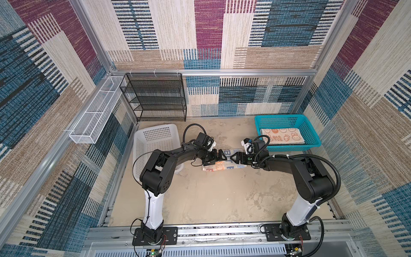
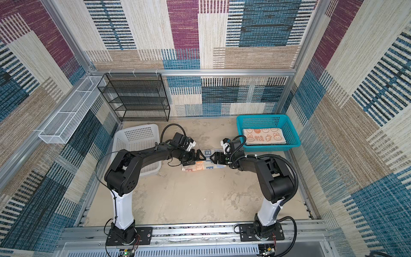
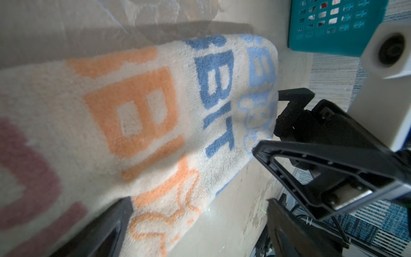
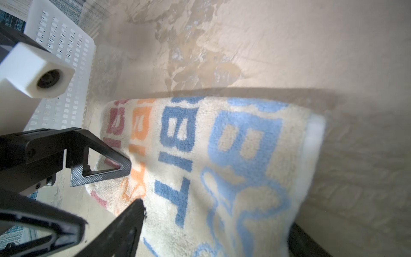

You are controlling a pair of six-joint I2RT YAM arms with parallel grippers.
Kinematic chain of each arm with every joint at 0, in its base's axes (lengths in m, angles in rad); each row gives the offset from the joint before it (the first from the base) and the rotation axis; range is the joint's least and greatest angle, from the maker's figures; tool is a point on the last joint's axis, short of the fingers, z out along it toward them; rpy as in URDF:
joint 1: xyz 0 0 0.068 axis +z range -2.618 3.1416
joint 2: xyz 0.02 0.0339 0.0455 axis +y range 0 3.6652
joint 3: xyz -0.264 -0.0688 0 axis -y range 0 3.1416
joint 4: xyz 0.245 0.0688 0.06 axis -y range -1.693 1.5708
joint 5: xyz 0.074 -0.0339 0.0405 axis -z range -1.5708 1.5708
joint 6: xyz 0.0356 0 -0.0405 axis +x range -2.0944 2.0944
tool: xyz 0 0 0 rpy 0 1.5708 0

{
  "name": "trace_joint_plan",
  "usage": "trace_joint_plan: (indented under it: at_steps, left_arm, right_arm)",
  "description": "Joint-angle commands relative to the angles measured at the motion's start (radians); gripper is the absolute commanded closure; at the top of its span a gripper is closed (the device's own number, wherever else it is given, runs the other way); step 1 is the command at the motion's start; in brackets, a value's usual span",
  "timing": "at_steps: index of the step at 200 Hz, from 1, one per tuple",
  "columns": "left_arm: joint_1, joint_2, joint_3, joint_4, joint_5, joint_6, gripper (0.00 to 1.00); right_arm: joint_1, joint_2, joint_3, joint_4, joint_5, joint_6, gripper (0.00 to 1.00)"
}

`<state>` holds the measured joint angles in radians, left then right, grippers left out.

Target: Fold and stack the towels

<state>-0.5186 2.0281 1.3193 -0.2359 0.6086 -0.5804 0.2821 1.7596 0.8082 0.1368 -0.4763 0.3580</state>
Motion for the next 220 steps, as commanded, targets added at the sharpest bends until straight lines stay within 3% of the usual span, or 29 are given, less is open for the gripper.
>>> trace_joint_plan:
  at_steps: [1,53,101,171,220]
  left_arm:
    - [0.006,0.021,-0.023,-0.089,-0.088,-0.012,0.01]
    - [0.018,0.013,-0.049,-0.084,-0.085,-0.004,0.01]
    - [0.023,0.005,-0.033,-0.078,-0.081,0.006,0.01]
    - [0.032,-0.044,0.273,-0.198,-0.112,0.043,0.01]
    - [0.032,-0.030,0.410,-0.216,-0.088,0.038,0.01]
  right_arm:
    - [0.001,0.016,-0.012,-0.093,-0.013,0.054,0.24]
    - [-0.024,0.046,0.033,-0.093,-0.014,0.075,0.63]
    - [-0.033,0.052,0.133,-0.186,0.030,0.031,0.86]
    - [-0.047,0.078,0.480,-0.570,0.280,-0.114,0.94]
    - [-0.101,0.130,0.765,-0.822,0.407,-0.204,0.96]
